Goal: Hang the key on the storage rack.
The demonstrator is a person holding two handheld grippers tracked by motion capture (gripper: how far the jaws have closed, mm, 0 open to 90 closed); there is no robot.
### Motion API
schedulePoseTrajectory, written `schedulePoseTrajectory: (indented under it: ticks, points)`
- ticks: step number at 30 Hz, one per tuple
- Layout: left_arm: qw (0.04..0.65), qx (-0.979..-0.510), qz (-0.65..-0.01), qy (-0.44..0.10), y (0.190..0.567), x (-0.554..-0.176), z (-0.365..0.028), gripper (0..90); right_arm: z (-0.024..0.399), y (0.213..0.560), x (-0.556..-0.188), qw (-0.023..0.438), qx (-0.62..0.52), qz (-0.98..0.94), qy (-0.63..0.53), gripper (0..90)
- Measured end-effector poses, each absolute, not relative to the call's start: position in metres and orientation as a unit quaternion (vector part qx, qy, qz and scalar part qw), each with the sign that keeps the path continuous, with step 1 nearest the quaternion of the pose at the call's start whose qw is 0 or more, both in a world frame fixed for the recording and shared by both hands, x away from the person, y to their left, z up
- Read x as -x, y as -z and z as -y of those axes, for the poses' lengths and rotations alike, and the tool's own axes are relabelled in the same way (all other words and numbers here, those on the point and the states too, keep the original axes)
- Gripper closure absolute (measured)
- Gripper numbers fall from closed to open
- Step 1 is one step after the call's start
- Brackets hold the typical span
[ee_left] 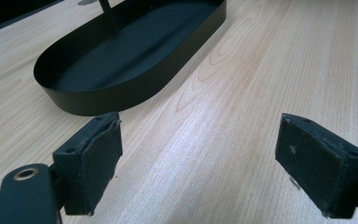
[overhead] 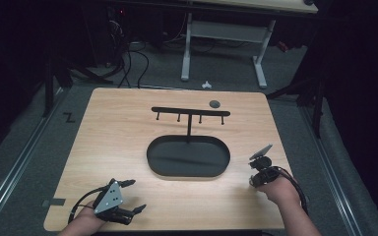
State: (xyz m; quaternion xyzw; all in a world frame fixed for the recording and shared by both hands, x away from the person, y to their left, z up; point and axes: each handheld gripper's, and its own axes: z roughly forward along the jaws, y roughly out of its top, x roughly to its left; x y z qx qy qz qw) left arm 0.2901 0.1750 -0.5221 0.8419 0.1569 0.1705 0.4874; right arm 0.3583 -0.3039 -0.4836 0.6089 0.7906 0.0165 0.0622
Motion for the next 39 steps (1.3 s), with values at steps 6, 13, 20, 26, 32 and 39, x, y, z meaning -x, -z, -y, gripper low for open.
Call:
schedulePoseTrajectory:
  ticks: [6,13,20,26,32,39]
  points:
    - [0.487,-0.842,-0.157,-0.171,0.522,-0.290,-0.175,15.2,0.304,0.485,-0.357,0.064,-0.605,-0.794,-0.019,83.1]
    - [0.487,-0.842,-0.156,-0.170,0.522,-0.290,-0.175,15.2,0.305,0.485,-0.356,0.060,-0.598,-0.799,-0.025,83.7]
    - [0.486,-0.843,-0.156,-0.170,0.522,-0.290,-0.175,15.2,0.301,0.485,-0.358,0.066,-0.598,-0.798,-0.023,84.3]
    - [0.486,-0.843,-0.157,-0.167,0.522,-0.291,-0.175,15.2,0.296,0.462,-0.359,0.060,-0.595,-0.801,-0.042,84.3]
    - [0.487,-0.843,-0.156,-0.169,0.522,-0.290,-0.175,15.2,0.292,0.437,-0.357,0.068,-0.586,-0.806,-0.049,84.2]
    - [0.486,-0.843,-0.154,-0.169,0.522,-0.290,-0.175,15.2,0.284,0.414,-0.355,0.061,-0.579,-0.811,-0.062,84.3]
